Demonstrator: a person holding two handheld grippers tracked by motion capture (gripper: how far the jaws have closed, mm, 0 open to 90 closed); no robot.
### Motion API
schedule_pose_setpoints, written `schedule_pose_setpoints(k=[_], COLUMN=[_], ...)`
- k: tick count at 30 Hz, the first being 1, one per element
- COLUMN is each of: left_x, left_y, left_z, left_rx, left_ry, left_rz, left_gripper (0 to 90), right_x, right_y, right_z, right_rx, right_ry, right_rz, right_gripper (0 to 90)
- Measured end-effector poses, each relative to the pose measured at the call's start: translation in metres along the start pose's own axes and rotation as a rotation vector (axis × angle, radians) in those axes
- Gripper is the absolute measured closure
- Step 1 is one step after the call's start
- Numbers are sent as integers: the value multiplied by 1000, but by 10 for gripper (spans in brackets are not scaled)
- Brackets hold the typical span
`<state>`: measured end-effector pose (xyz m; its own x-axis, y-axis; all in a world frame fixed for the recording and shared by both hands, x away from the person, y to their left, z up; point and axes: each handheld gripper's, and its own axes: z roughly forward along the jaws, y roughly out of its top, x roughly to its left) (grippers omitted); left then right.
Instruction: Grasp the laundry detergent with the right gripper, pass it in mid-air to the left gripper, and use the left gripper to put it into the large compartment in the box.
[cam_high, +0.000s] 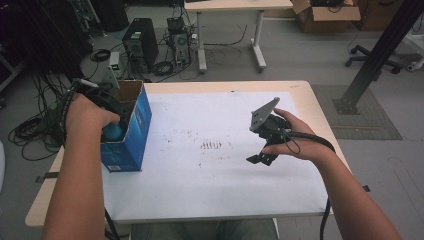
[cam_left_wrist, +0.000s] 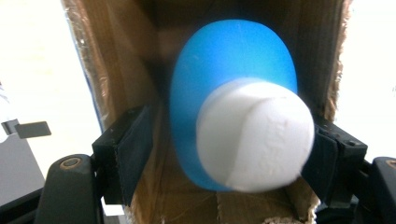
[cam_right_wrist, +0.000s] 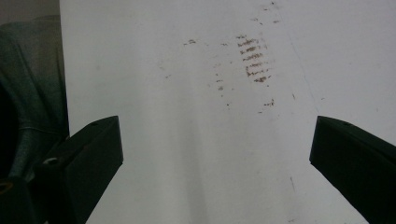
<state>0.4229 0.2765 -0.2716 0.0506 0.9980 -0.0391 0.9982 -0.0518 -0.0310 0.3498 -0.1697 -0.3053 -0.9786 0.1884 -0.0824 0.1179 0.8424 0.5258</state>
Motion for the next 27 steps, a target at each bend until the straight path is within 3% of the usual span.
schedule_pose_setpoints(k=[15, 27], left_x=[-7, -13], left_y=[-6, -12], left_z=[-17, -32], left_rx=[-21, -43], left_ry=[20, 70], left_rz=[18, 72], left_gripper=[181, 17], right_x=[3, 4], right_y=[3, 4], right_z=[-2, -8], right_rx=[-8, -12], right_ry=[0, -9], right_rz=[-11, -11], right_gripper=[28, 28])
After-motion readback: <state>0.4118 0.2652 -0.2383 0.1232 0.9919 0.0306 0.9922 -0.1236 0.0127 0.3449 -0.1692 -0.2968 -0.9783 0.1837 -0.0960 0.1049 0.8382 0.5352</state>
